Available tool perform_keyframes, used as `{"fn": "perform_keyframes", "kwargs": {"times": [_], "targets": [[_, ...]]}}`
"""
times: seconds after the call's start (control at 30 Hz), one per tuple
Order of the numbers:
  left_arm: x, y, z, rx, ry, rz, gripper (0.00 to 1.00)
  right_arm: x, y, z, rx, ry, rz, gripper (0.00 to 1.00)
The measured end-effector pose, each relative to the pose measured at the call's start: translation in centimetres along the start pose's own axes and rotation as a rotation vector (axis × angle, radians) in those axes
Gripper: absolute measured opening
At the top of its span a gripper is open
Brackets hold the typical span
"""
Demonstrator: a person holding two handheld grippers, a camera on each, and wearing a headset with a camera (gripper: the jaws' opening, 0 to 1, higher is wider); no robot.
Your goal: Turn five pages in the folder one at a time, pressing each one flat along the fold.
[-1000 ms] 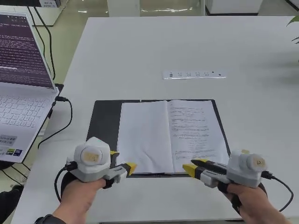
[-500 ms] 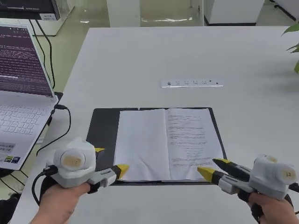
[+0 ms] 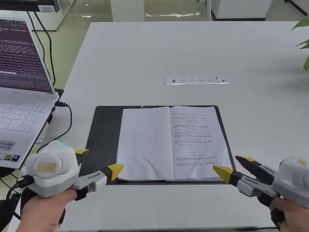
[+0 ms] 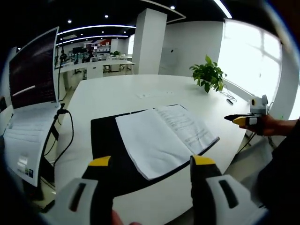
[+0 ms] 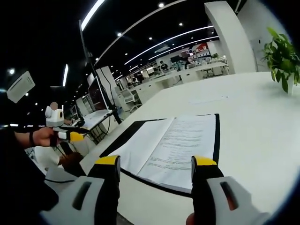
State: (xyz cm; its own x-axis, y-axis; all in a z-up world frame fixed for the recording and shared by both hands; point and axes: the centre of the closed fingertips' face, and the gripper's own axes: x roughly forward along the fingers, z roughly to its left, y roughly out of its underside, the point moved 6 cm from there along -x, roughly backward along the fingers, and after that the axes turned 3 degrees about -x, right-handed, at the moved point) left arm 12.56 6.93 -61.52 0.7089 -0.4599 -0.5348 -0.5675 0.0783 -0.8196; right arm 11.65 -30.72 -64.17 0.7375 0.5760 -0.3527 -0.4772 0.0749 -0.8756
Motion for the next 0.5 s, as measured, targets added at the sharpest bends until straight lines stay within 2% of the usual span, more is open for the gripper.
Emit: {"fn": "perform_keyframes", "kwargs": {"times": [0.1, 0.23, 0.33, 0.5], "targets": [[-0.4, 0.6, -0.3, 0.003, 0.009, 0.014, 0.70, -0.4, 0.2, -0.2, 0.010, 0.015, 0.004, 0.65], [-0.4, 1.1, 0.1, 0.002, -0.001, 0.027, 0.70, -0.7, 0.5, -0.1, 0.009, 0.029, 0.009, 0.65], [-0.4, 0.9, 0.1, -0.004, -0.003, 0.029, 0.69, -0.9, 0.7, -0.1, 0.016, 0.038, 0.010, 0.66], [0.5, 0.8, -0.2, 0.002, 0.005, 0.046, 0.69, -1.1, 1.0, 0.1, 0.023, 0.047, 0.016, 0.68]]}}
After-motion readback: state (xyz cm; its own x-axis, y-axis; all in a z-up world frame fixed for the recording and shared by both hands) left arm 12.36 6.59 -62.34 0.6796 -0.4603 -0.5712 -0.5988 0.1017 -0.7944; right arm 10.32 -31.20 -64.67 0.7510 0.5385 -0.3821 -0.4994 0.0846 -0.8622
